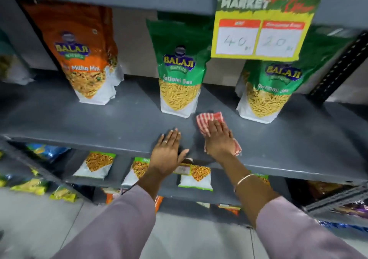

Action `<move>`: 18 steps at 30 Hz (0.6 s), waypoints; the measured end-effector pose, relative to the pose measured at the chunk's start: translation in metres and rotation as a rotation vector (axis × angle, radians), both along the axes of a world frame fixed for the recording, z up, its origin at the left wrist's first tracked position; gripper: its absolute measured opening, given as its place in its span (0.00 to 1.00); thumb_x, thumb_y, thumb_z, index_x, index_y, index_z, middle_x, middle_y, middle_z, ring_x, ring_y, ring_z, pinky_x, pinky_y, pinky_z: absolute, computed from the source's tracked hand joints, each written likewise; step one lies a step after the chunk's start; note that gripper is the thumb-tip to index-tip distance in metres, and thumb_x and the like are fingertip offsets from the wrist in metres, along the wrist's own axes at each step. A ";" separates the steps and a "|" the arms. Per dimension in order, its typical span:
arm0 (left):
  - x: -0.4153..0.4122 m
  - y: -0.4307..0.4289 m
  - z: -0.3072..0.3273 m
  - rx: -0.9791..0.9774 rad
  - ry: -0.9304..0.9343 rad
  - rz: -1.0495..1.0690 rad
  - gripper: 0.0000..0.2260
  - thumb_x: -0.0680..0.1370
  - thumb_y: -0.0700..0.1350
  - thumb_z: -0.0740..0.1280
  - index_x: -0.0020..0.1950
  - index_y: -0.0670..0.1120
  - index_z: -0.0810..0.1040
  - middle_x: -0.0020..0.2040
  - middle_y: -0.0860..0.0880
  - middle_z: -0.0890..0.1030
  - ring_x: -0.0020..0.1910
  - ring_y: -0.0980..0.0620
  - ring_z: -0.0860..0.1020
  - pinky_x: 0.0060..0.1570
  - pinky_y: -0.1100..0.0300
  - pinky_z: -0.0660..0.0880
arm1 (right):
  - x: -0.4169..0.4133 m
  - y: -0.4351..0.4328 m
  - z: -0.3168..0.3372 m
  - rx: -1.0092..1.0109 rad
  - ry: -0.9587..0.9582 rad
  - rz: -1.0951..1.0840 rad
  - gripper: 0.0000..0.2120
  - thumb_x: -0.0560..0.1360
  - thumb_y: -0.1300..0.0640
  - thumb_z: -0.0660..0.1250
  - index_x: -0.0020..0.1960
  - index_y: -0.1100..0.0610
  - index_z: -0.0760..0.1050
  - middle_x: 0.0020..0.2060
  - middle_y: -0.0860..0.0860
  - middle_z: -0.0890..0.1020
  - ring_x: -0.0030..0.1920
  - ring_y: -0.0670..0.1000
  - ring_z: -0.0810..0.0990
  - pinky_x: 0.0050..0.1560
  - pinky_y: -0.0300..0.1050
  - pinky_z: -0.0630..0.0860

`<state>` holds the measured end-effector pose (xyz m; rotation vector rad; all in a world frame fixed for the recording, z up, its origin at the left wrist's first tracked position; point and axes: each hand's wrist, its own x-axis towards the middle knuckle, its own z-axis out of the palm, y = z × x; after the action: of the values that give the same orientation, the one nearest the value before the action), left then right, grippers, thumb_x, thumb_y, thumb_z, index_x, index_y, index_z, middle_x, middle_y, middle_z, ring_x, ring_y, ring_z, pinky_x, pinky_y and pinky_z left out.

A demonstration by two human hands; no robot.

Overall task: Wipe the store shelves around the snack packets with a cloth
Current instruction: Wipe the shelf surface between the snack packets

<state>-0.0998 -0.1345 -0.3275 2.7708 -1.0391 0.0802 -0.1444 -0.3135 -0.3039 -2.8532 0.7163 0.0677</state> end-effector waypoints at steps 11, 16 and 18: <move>-0.028 0.024 -0.009 -0.067 -0.061 0.022 0.36 0.81 0.58 0.38 0.60 0.37 0.79 0.60 0.41 0.80 0.58 0.44 0.79 0.62 0.53 0.62 | 0.022 0.006 -0.009 0.104 -0.047 -0.062 0.28 0.82 0.53 0.50 0.78 0.56 0.46 0.79 0.54 0.49 0.79 0.56 0.46 0.78 0.54 0.48; -0.041 0.027 -0.003 -0.122 -0.089 0.016 0.35 0.81 0.58 0.39 0.60 0.37 0.79 0.61 0.41 0.79 0.59 0.43 0.79 0.62 0.51 0.63 | 0.061 -0.010 0.011 0.141 -0.004 -0.225 0.32 0.79 0.56 0.56 0.78 0.56 0.45 0.79 0.53 0.49 0.78 0.58 0.46 0.77 0.55 0.48; 0.015 0.002 -0.033 -0.163 -0.079 0.026 0.34 0.81 0.57 0.40 0.59 0.37 0.80 0.61 0.41 0.79 0.59 0.43 0.79 0.62 0.52 0.64 | 0.136 -0.047 -0.002 0.163 -0.004 -0.264 0.32 0.78 0.54 0.57 0.78 0.54 0.47 0.78 0.53 0.53 0.77 0.59 0.52 0.76 0.55 0.51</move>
<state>-0.0852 -0.1325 -0.3610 2.6526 -0.9684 0.2675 -0.0079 -0.3604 -0.3060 -2.5807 1.0289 0.0773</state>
